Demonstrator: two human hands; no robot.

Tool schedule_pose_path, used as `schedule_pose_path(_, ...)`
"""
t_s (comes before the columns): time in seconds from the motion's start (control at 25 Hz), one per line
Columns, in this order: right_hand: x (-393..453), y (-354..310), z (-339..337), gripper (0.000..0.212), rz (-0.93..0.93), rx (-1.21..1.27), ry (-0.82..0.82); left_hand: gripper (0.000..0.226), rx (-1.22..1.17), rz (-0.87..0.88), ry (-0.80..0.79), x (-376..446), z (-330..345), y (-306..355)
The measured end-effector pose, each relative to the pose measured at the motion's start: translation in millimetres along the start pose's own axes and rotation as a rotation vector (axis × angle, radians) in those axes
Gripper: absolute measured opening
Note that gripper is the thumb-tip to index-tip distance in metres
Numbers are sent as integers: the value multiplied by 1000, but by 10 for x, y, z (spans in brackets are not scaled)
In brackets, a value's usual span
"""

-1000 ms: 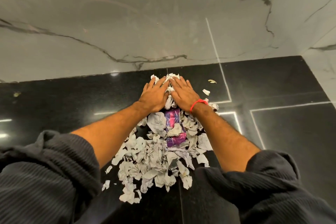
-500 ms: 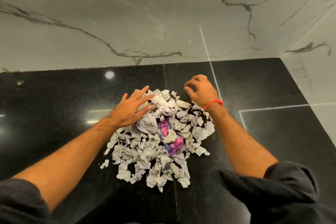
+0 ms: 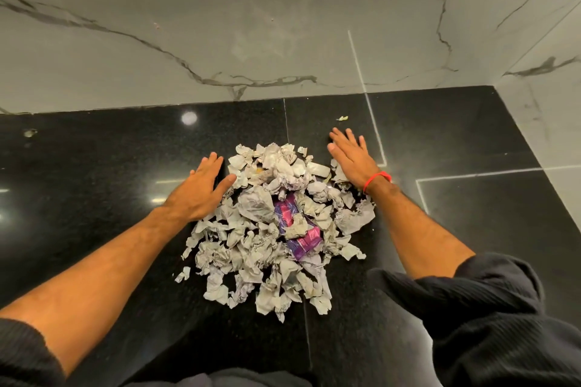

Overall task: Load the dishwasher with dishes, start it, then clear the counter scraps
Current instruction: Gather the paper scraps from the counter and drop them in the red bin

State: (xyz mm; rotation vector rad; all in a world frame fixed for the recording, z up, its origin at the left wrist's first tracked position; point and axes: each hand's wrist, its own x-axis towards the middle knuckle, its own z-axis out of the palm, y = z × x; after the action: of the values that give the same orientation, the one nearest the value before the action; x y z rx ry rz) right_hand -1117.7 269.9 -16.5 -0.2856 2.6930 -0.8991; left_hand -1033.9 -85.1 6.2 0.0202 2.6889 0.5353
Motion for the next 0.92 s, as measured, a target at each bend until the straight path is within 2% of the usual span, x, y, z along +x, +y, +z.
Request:
schedule_pose_path(0.28, -419, -510, 348, 46, -143, 114, -132, 71, -37, 9, -33, -14, -92, 37)
schedule_pose_path(0.36, -514, -580, 255, 41, -139, 159, -2, 75, -69, 1, -34, -56, -113, 22)
schedule_pose_path(0.44, -639, -469, 140, 35, -100, 185, 252, 77, -89, -9, -31, -92, -123, 14)
schedule_pose_path(0.52, -852, -195, 78, 35, 15, 185, 437, 78, -90, -9, -29, -121, -123, 26)
schedule_pose_path(0.56, -986, -61, 85, 39, 82, 170, 468, 78, -81, -7, -26, -130, -118, 36)
schedule_pose_path(0.64, -1216, 77, 215, 50, 161, 138, 403, 79, -65, 1, -27, -133, -115, 57)
schedule_pose_path(0.76, -1283, -111, 547, 61, 57, 165, 269, 79, -62, 0, -33, -133, -115, 67)
schedule_pose_path(0.84, -1124, -314, 636, 55, -35, 296, 228, 79, -69, 0, -34, -141, -127, 64)
schedule_pose_path(0.92, -859, -410, 537, 50, -81, 351, 270, 79, -82, 0, -33, -137, -141, 52)
